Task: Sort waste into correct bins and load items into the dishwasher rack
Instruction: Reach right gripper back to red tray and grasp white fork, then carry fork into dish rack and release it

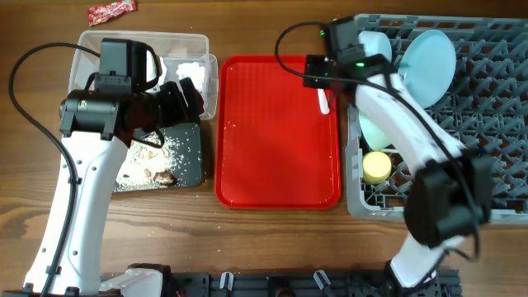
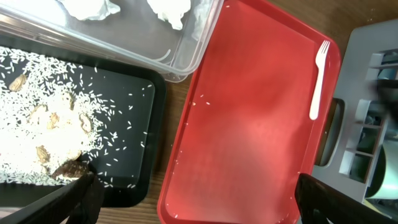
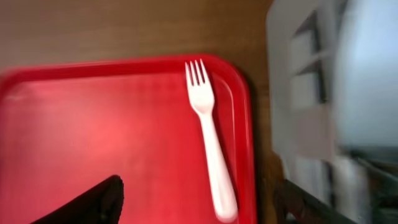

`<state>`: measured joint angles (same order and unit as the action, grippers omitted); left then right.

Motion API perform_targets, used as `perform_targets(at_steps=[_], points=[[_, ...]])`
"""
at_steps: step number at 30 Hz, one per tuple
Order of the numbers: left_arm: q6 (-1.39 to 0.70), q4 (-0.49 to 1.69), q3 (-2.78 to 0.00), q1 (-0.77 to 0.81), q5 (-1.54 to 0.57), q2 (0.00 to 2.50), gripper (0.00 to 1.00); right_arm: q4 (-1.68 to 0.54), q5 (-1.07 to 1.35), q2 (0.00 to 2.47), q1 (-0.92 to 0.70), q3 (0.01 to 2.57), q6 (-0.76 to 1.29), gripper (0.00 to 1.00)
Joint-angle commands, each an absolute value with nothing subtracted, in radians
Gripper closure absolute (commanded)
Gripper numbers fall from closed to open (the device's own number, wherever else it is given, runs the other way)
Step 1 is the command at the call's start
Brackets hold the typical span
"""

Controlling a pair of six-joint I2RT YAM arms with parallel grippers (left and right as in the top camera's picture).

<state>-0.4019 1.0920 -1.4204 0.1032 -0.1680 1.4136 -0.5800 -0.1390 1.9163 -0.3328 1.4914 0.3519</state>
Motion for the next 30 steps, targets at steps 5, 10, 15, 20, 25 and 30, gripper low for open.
perform_targets(at_steps=[5, 10, 15, 20, 25, 30], points=[[-0.397, 1.09, -1.431, 0.098, -0.163, 1.41, 0.0, -0.483, -0.165, 2.099, -0.334, 1.498, 0.288, 0.22], [-0.397, 1.09, -1.431, 0.098, -0.163, 1.41, 0.0, -0.46, -0.165, 2.151, -0.334, 1.498, 0.288, 0.25], [-0.397, 1.09, -1.431, 0.098, -0.163, 1.41, 0.0, -0.463, -0.163, 2.185, -0.334, 1.498, 0.288, 0.36], [-0.397, 1.09, -1.431, 0.098, -0.163, 1.41, 0.0, -0.468, -0.146, 2.193, -0.334, 1.497, 0.288, 0.61], [-0.397, 1.089, -1.431, 0.098, -0.163, 1.41, 0.0, -0.505, -0.088, 2.193, -0.334, 1.497, 0.288, 0.75], [-0.397, 1.09, -1.431, 0.098, -0.163, 1.41, 0.0, -0.574, -0.088, 2.181, -0.334, 1.498, 0.289, 0.92]])
